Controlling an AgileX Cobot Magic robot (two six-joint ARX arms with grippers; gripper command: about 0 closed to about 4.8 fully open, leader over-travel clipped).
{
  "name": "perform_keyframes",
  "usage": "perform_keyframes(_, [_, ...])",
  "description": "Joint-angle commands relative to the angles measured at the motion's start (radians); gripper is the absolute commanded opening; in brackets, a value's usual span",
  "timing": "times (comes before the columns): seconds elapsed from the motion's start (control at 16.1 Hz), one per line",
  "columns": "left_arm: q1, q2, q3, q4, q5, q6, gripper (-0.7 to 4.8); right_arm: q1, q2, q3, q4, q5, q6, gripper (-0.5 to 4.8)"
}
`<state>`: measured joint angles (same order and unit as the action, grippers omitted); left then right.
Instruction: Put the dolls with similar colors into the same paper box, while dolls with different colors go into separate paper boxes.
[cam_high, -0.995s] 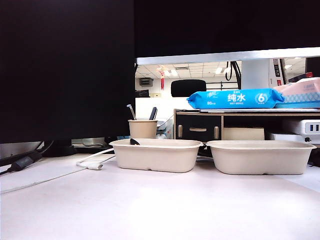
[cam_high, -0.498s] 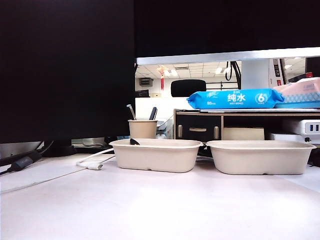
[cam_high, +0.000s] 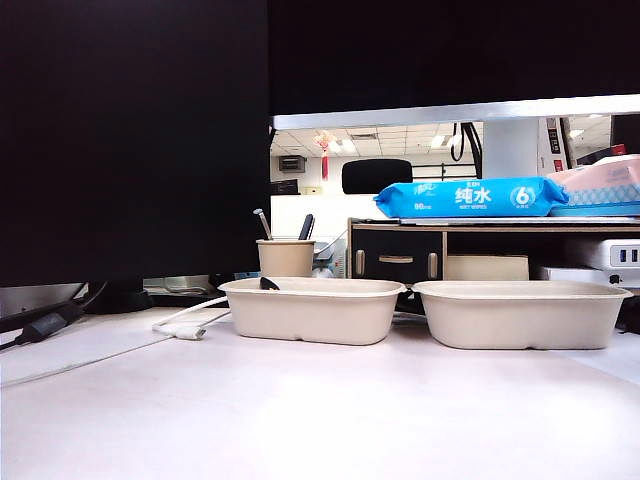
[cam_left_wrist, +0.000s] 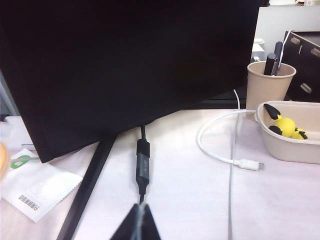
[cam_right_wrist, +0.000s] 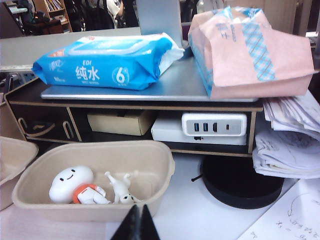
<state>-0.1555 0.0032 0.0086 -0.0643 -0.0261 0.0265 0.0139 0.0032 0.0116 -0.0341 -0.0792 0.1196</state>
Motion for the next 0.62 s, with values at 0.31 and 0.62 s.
perform_keyframes(0.31, [0.002, 0.000, 0.001, 0.013, 0.004, 0.000, -0.05, 0.002, 0.000, -0.007, 0.073, 0.002, 0.004, -0.05])
perform_keyframes(0.62, [0.002, 0.000, 0.001, 0.013, 0.004, 0.000, -0.05, 0.003, 0.000, -0.007, 0.068, 0.002, 0.004, -0.05])
